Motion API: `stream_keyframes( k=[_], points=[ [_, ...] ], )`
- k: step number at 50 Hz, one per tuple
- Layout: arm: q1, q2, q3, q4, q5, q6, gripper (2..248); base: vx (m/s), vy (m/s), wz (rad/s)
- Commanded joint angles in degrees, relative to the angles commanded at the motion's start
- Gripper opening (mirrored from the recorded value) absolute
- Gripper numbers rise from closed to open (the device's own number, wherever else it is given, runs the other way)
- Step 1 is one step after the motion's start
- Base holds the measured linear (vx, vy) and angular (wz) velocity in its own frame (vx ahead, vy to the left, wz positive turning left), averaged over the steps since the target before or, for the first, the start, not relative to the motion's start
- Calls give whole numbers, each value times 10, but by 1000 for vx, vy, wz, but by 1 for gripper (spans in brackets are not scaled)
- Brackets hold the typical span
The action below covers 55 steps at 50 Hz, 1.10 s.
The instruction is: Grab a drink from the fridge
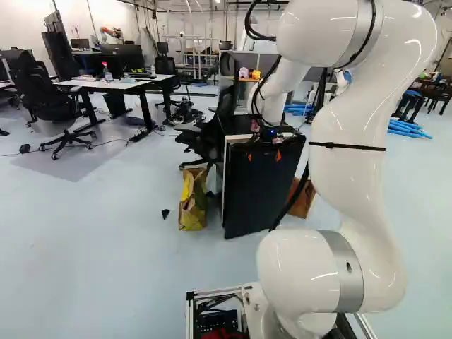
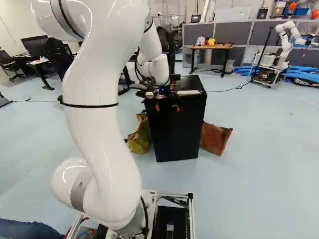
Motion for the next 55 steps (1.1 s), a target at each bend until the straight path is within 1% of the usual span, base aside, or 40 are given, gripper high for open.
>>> stream_keyframes(
  k=[55],
  points=[
    [0,0,0,0,44,0,247,0,0,0]
  ],
)
